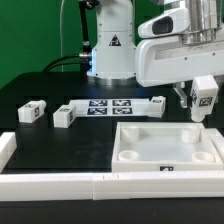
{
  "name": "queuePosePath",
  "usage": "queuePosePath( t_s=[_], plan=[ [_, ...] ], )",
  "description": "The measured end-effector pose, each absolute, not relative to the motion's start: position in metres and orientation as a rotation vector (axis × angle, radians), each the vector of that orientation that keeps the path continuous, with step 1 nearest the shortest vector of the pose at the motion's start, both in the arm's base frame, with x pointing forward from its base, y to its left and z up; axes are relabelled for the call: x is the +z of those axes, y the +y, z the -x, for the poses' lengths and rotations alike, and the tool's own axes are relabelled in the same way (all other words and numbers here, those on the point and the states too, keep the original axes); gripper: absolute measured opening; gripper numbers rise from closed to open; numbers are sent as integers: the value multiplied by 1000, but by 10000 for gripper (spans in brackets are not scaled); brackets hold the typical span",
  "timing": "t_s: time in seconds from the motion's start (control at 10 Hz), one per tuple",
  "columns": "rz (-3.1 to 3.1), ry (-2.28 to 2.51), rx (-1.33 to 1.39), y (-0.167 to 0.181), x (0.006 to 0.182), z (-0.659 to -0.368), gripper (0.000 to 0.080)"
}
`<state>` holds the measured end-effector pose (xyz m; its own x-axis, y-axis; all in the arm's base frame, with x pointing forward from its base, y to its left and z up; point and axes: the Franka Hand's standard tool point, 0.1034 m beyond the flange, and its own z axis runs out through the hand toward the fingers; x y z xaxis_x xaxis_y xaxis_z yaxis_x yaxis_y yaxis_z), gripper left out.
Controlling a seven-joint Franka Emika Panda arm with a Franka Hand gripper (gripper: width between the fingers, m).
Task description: Assemble one leg
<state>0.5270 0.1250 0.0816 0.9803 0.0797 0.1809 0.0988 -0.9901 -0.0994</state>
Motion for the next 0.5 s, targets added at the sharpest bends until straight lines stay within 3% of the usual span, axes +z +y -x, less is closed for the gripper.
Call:
queuePosePath(
  t_s=[0.3,0.4,0.5],
  plan=[
    [2952,-153,-754,108,83,-540,294],
    [2940,-152,-802,109,72,-542,294],
    [2964,-170,-675,115,65,-545,294]
  ],
)
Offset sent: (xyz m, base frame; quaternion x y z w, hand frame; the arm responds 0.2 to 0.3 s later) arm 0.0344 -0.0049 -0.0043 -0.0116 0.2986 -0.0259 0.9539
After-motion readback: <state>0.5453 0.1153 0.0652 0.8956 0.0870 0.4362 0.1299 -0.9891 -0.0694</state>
